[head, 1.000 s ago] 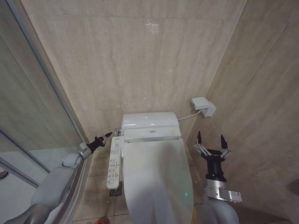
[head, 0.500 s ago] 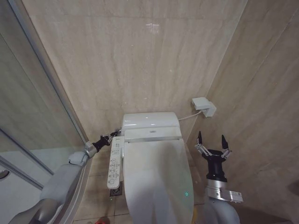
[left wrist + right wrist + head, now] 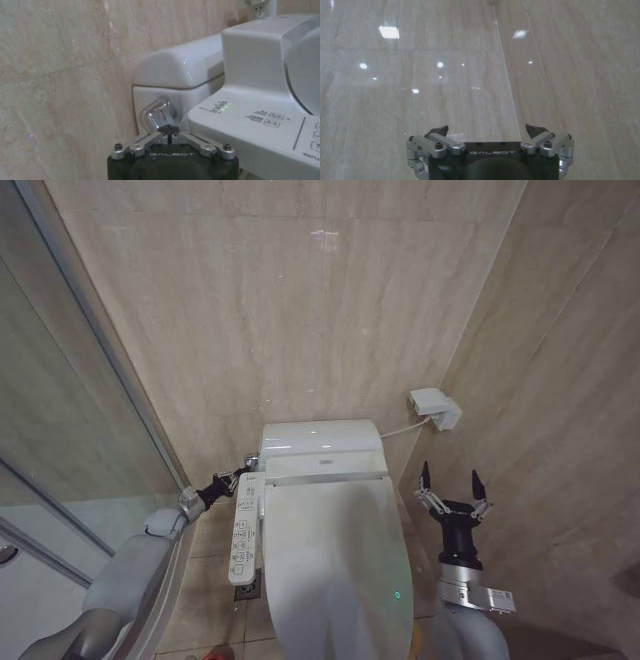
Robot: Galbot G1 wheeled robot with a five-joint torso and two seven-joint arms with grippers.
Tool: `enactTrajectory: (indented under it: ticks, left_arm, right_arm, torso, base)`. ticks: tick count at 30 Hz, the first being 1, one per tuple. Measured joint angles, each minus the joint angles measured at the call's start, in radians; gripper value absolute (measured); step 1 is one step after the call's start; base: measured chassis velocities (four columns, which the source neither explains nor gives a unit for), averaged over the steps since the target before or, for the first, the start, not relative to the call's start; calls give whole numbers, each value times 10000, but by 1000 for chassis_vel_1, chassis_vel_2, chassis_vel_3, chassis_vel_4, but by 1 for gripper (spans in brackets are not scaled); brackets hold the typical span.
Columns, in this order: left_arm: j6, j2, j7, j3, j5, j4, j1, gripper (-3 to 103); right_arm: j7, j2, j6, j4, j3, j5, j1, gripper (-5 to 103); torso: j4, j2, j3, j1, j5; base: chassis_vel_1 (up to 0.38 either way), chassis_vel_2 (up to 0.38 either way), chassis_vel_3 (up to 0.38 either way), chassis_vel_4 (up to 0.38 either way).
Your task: Open the toilet lid, clean the toilet bowl with a toilet brush, close the toilet lid, and flush.
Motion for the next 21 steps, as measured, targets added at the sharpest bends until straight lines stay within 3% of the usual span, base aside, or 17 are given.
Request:
enactTrajectory:
  ticks: [21]
  left_arm:
    - [28, 96, -10, -176, -32, -119, 117, 0]
  right_arm:
    - [-6, -34, 0, 76, 10, 2, -72, 100]
  torso:
    - [1, 0, -1, 0, 2]
  base:
    - [0, 0, 0, 0]
